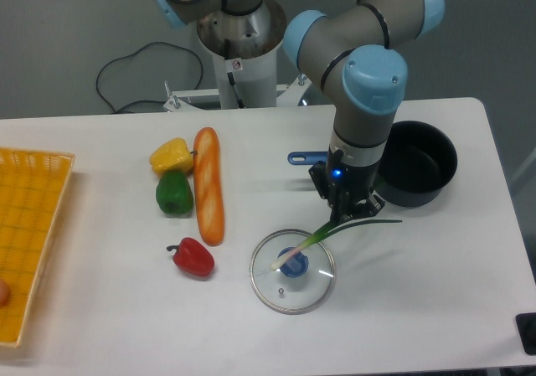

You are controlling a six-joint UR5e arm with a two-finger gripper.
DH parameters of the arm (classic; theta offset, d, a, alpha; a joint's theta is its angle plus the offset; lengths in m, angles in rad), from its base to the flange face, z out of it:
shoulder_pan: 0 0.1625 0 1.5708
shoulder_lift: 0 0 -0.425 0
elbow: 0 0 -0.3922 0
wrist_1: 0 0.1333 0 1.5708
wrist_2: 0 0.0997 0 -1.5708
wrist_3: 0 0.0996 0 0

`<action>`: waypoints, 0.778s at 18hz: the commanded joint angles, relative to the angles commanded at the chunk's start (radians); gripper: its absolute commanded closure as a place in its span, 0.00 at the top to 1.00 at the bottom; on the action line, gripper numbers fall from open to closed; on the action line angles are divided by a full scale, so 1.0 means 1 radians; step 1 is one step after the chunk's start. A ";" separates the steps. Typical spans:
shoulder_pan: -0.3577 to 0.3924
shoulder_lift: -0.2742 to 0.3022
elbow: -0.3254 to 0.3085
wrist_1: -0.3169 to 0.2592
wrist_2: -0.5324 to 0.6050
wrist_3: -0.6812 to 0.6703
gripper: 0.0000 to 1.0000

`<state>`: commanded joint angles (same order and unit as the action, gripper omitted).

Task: Place the green onion in the pot
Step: 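Lift the green onion with the gripper and carry it toward the black pot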

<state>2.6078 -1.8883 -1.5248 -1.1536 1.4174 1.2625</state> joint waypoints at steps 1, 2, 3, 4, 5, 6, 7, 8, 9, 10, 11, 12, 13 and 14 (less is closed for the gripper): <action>0.003 0.002 0.000 0.000 -0.005 0.000 0.16; 0.009 0.002 0.000 -0.002 -0.009 0.000 0.16; 0.014 0.002 0.000 -0.002 -0.015 0.000 0.16; 0.018 0.003 0.000 -0.002 -0.026 0.000 0.16; 0.028 0.005 0.000 -0.002 -0.041 0.000 0.16; 0.046 0.008 0.000 -0.003 -0.061 0.000 0.16; 0.061 0.015 -0.003 -0.003 -0.093 0.000 0.16; 0.069 0.023 -0.006 -0.009 -0.122 0.002 0.16; 0.080 0.028 -0.008 -0.023 -0.135 0.006 0.16; 0.090 0.031 -0.008 -0.044 -0.135 0.035 0.16; 0.098 0.040 -0.008 -0.072 -0.135 0.075 0.16; 0.106 0.046 -0.009 -0.102 -0.135 0.109 0.16; 0.115 0.055 -0.011 -0.124 -0.134 0.130 0.16; 0.126 0.058 -0.012 -0.135 -0.135 0.147 0.16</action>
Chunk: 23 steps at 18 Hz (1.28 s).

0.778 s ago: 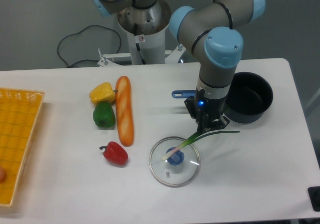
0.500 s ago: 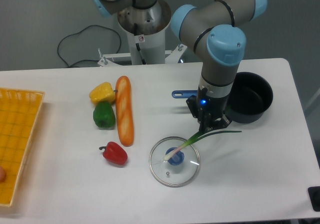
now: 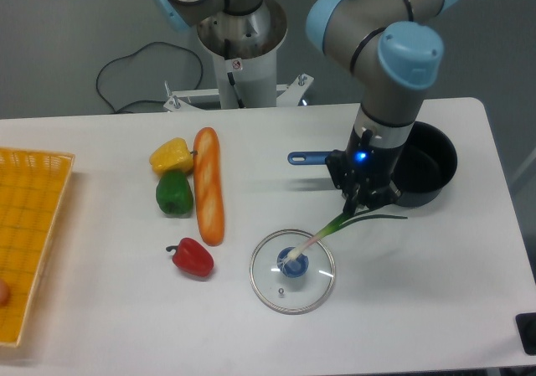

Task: Place the green onion in the pot
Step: 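Lift the green onion with the gripper and carry it toward the black pot, then lower the green onion into the black pot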

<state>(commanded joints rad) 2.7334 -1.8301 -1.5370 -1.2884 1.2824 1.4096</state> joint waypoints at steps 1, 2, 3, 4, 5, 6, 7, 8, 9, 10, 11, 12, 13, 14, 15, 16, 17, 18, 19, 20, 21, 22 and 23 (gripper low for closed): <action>0.008 0.006 0.000 -0.011 0.002 0.014 0.16; 0.014 0.008 0.000 -0.021 0.002 0.025 0.16; 0.020 0.011 0.000 -0.031 0.003 0.038 0.16; 0.025 0.012 0.000 -0.037 0.005 0.054 0.16; 0.029 0.017 0.000 -0.046 0.005 0.068 0.16; 0.044 0.023 0.000 -0.058 0.005 0.083 0.16; 0.054 0.028 0.000 -0.072 0.005 0.104 0.16; 0.058 0.031 0.000 -0.087 0.006 0.124 0.16; 0.074 0.038 0.000 -0.103 0.006 0.144 0.16; 0.089 0.041 0.000 -0.115 0.006 0.161 0.16; 0.098 0.043 0.000 -0.126 0.006 0.178 0.16; 0.106 0.048 0.000 -0.130 0.006 0.187 0.16; 0.118 0.048 0.000 -0.132 0.005 0.198 0.16; 0.123 0.048 -0.002 -0.134 0.005 0.209 0.16; 0.124 0.048 -0.002 -0.134 0.003 0.212 0.16; 0.127 0.048 -0.002 -0.134 0.005 0.212 0.16; 0.132 0.048 -0.002 -0.134 0.003 0.213 0.16; 0.143 0.048 -0.009 -0.135 0.003 0.215 0.16; 0.155 0.048 -0.020 -0.135 0.002 0.226 0.16; 0.167 0.048 -0.032 -0.134 0.000 0.248 0.16; 0.181 0.048 -0.043 -0.134 -0.002 0.274 0.16; 0.193 0.046 -0.055 -0.134 -0.005 0.294 0.16; 0.204 0.046 -0.061 -0.134 -0.005 0.308 0.16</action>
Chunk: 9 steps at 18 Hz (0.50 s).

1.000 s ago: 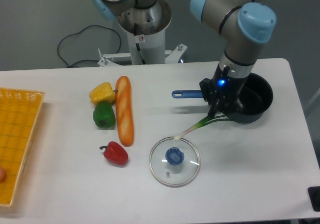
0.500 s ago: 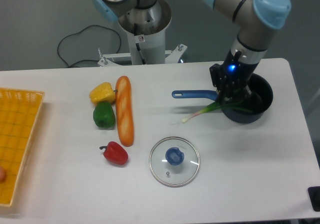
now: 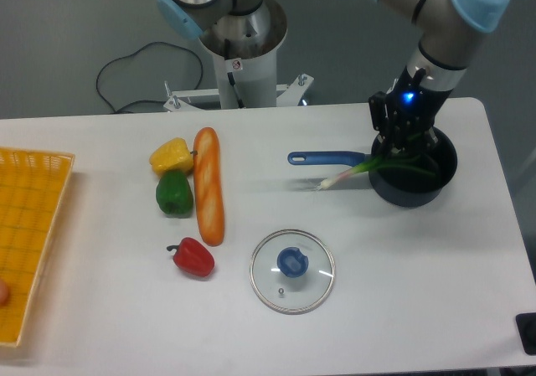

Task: Place the green onion in the pot
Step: 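Lower the green onion into the black pot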

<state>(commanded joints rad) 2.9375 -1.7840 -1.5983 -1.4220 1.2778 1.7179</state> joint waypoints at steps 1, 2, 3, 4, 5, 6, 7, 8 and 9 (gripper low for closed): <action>0.003 -0.002 -0.003 0.002 0.000 0.005 0.16; 0.005 -0.003 -0.006 0.002 0.000 0.005 0.16; 0.005 -0.006 -0.008 0.003 0.000 0.005 0.16; 0.003 -0.006 -0.008 0.003 -0.002 0.005 0.16; 0.003 -0.006 -0.011 0.005 -0.003 0.005 0.16; 0.002 -0.008 -0.012 0.006 -0.003 0.005 0.16; 0.002 -0.011 -0.012 0.006 -0.008 0.005 0.16; 0.002 -0.012 -0.015 0.008 -0.014 0.005 0.16; 0.002 -0.014 -0.021 0.011 -0.021 0.005 0.16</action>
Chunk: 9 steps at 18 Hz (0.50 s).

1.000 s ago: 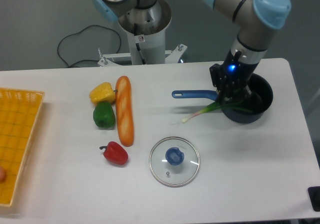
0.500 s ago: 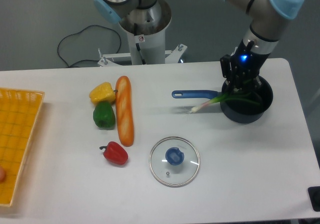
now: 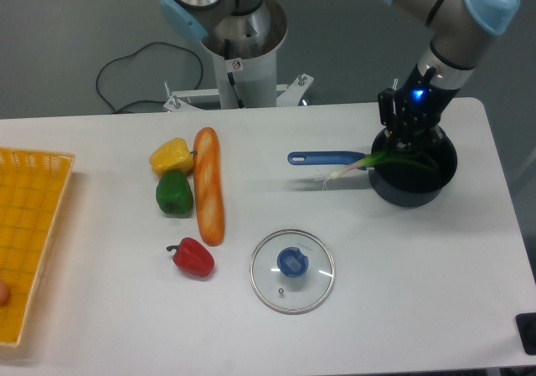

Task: Place the green onion in the pot
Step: 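Lower the green onion into the black pot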

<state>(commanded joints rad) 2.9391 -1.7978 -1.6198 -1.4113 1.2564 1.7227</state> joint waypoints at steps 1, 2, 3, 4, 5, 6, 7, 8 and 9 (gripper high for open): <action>0.000 -0.002 -0.008 0.002 -0.008 0.002 0.16; 0.000 -0.005 -0.012 0.003 -0.008 0.002 0.16; 0.000 -0.006 -0.012 0.003 -0.008 0.002 0.16; 0.000 -0.012 -0.014 0.003 -0.008 0.002 0.16; 0.002 -0.020 -0.017 0.005 -0.008 0.003 0.16; 0.003 -0.028 -0.018 0.005 -0.008 0.017 0.16; 0.008 -0.034 -0.020 0.005 -0.009 0.037 0.16; 0.017 -0.035 -0.022 0.003 -0.009 0.054 0.16; 0.018 -0.037 -0.025 0.003 -0.009 0.063 0.16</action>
<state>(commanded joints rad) 2.9575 -1.8346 -1.6444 -1.4082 1.2471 1.7855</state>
